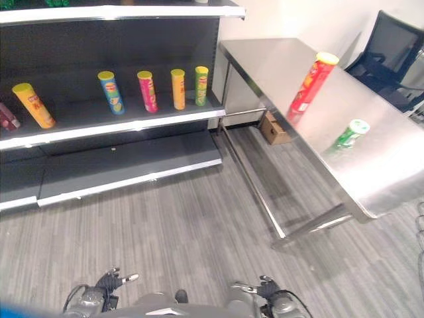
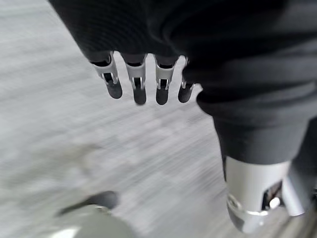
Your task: Put the goods on the table back onto the shelves and tidy them up.
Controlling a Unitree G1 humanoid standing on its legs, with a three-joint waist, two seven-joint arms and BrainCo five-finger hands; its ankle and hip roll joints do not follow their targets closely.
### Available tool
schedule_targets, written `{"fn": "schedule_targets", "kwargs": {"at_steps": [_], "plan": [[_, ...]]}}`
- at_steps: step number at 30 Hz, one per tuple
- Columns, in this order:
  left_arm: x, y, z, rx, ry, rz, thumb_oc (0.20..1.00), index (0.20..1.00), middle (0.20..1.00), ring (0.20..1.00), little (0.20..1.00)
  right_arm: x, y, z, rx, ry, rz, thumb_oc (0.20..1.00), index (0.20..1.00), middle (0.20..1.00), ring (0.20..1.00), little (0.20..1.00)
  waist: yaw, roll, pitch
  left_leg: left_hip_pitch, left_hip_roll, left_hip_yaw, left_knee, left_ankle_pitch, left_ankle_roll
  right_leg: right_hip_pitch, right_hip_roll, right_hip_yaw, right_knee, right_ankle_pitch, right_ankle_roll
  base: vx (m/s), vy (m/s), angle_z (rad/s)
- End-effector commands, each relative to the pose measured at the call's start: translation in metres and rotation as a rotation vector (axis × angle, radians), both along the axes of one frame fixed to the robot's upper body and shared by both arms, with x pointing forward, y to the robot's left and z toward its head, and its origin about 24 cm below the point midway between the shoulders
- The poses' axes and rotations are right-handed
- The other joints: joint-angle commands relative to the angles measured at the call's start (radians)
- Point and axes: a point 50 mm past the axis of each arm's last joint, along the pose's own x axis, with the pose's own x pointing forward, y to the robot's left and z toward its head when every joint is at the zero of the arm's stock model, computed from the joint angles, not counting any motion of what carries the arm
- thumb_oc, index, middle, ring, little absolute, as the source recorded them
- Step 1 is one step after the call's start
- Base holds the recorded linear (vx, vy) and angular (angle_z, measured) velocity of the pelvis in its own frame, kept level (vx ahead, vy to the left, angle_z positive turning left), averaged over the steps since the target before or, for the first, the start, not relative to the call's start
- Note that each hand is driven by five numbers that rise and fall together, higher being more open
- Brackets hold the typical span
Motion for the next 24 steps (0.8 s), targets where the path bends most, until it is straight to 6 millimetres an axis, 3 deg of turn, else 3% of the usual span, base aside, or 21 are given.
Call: {"fn": "schedule_targets", "kwargs": {"at_steps": [1,9,13,16,17,20,22,24], "plan": [[0.033,-0.014,0.007,-0.010,-0.105,-0.078,1.000,1.000,1.000,1.000,1.000,0.013,-0.030,0.010,-0.083,-0.035,-0.032,1.000,1.000,1.000,1.000,1.000,-0.014,0.024,0.021,0.109,0.034,0.019,-0.207,0.056,-0.097,0.056,0.091,-0.014,-0.187,0.114,0.011,0.09,-0.043,-0.14],[0.027,-0.018,0.004,-0.019,-0.083,-0.091,1.000,1.000,1.000,1.000,1.000,0.003,-0.033,0.007,-0.085,-0.001,-0.039,1.000,1.000,1.000,1.000,1.000,-0.007,0.012,-0.008,0.166,0.029,0.016,-0.207,0.006,-0.106,0.103,0.048,-0.070,-0.187,0.147,0.024,0.23,-0.124,0.09],[0.027,-0.023,0.003,-0.035,-0.090,-0.086,1.000,1.000,1.000,1.000,1.000,0.006,-0.036,0.010,-0.092,-0.021,-0.039,1.000,1.000,1.000,1.000,1.000,-0.010,0.024,-0.035,0.209,0.091,0.028,-0.207,0.005,-0.147,0.147,0.102,-0.065,-0.187,0.092,-0.013,0.33,-0.353,0.11],[0.029,-0.025,0.004,-0.046,-0.100,-0.077,1.000,1.000,1.000,1.000,1.000,0.006,-0.039,0.010,-0.097,-0.026,-0.048,1.000,1.000,1.000,1.000,1.000,-0.015,0.032,-0.044,0.226,0.123,0.039,-0.200,0.040,-0.177,0.171,0.134,-0.063,-0.187,0.052,-0.039,0.20,-0.260,-0.06],[0.031,-0.025,0.004,-0.049,-0.109,-0.072,1.000,1.000,1.000,1.000,1.000,0.006,-0.040,0.010,-0.097,-0.028,-0.049,1.000,1.000,1.000,1.000,1.000,-0.017,0.033,-0.046,0.221,0.135,0.043,-0.170,0.058,-0.189,0.180,0.144,-0.061,-0.187,0.040,-0.050,0.20,-0.311,-0.34],[0.036,-0.027,0.006,-0.059,-0.132,-0.065,1.000,1.000,1.000,1.000,1.000,0.005,-0.042,0.011,-0.100,-0.029,-0.044,1.000,1.000,1.000,1.000,1.000,-0.020,0.025,-0.031,0.142,0.177,0.045,0.071,0.110,-0.222,0.224,0.176,-0.057,-0.187,-0.003,-0.092,0.14,-0.309,-0.51],[0.044,-0.027,0.010,-0.061,-0.157,-0.069,1.000,1.000,1.000,1.000,1.000,0.003,-0.044,0.011,-0.109,-0.020,-0.044,1.000,1.000,1.000,1.000,1.000,-0.013,0.011,0.020,-0.010,0.206,-0.014,0.422,0.201,-0.216,0.277,0.208,-0.041,-0.187,-0.035,-0.145,0.09,-0.287,-0.16],[0.046,-0.027,0.010,-0.060,-0.160,-0.068,1.000,1.000,1.000,1.000,1.000,0.002,-0.045,0.011,-0.111,-0.011,-0.047,1.000,1.000,1.000,1.000,1.000,-0.015,0.008,0.029,-0.045,0.213,-0.022,0.461,0.207,-0.213,0.282,0.211,-0.040,-0.187,-0.039,-0.148,0.03,-0.095,-0.13]]}}
